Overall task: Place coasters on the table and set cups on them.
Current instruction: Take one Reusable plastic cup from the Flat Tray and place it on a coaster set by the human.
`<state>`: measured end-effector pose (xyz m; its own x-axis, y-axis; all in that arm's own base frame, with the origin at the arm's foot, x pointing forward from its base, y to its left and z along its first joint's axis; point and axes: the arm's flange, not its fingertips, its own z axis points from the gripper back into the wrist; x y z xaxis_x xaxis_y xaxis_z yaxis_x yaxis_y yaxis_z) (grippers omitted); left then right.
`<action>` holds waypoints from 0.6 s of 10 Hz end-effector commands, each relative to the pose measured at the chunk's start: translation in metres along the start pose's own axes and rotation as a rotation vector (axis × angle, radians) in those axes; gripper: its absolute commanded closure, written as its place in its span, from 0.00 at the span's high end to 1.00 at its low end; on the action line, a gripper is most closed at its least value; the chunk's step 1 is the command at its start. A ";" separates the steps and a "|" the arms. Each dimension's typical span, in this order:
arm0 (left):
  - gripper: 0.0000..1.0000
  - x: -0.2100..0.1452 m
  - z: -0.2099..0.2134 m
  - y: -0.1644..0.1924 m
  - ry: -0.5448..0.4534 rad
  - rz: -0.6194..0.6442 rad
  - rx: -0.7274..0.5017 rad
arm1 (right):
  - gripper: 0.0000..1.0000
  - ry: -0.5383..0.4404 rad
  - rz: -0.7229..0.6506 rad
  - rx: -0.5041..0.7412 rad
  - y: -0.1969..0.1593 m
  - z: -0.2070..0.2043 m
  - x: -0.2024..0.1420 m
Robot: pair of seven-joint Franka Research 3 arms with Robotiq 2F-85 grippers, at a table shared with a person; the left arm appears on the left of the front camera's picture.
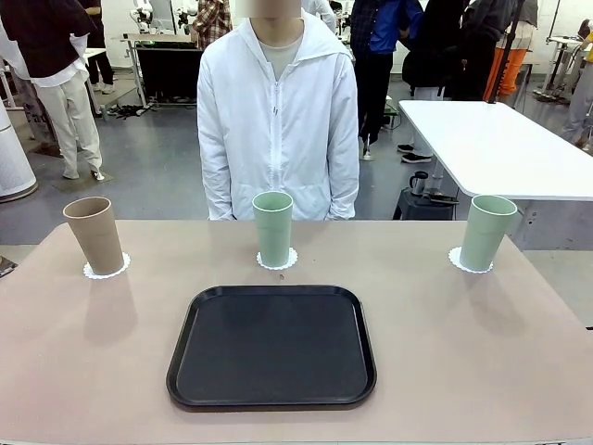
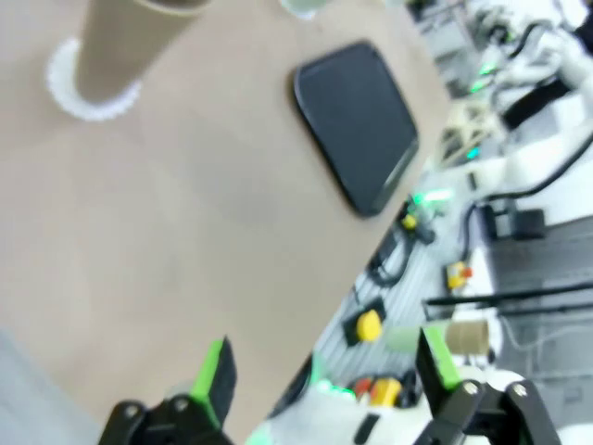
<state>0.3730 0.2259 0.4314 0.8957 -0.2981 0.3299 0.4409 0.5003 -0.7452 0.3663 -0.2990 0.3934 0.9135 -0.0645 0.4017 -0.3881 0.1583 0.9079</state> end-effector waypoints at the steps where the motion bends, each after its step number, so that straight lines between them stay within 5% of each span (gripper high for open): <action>1: 1.00 -0.001 0.029 0.029 -0.121 0.006 -0.125 | 1.00 0.001 -0.003 -0.002 0.000 -0.001 0.000; 6: 1.00 -0.050 0.058 0.057 -0.285 0.013 -0.244 | 1.00 0.001 -0.003 -0.002 0.000 -0.001 0.000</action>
<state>0.3524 0.3078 0.4046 0.9060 -0.0450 0.4208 0.4143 0.2973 -0.8602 0.3662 -0.2991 0.3934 0.9135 -0.0647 0.4017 -0.3881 0.1584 0.9079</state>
